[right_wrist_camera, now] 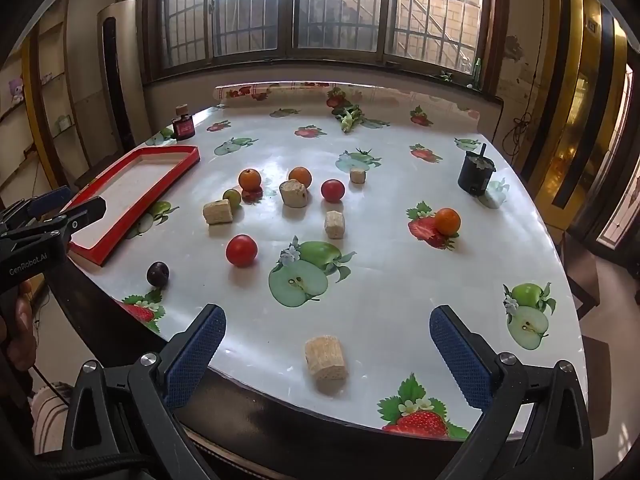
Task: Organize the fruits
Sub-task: 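Grasp the dark plum with the left tool while the right tool grasps the beige cork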
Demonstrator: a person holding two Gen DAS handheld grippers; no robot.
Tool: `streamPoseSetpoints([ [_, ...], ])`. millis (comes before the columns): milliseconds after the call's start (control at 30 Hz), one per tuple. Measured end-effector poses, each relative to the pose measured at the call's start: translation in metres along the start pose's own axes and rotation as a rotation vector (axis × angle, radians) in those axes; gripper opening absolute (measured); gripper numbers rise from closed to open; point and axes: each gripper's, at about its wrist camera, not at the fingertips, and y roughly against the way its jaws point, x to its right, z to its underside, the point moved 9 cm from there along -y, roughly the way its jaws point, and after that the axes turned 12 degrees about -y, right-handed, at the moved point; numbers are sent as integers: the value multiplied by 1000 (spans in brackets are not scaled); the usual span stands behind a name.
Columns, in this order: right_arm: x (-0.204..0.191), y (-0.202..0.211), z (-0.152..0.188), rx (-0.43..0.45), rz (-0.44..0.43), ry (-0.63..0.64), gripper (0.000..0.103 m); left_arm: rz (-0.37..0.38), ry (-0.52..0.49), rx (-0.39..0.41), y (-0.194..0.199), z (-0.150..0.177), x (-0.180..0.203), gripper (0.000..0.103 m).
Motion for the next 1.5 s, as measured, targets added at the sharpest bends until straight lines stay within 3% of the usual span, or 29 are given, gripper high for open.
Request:
streamPoseSetpoints([
  [867, 14, -2, 7, 13, 10, -31, 103, 89, -15, -55, -18, 24, 17, 83],
  [1167, 20, -16, 19, -55, 5, -38, 103, 126, -43, -139, -46, 42, 32, 83],
  [1367, 20, -36, 30, -131, -85, -86, 101, 163, -45, -209, -69, 51, 37, 83],
  [1500, 19, -55, 34, -183, -71, -81, 90, 201, -49, -250, -83, 55, 43, 64],
])
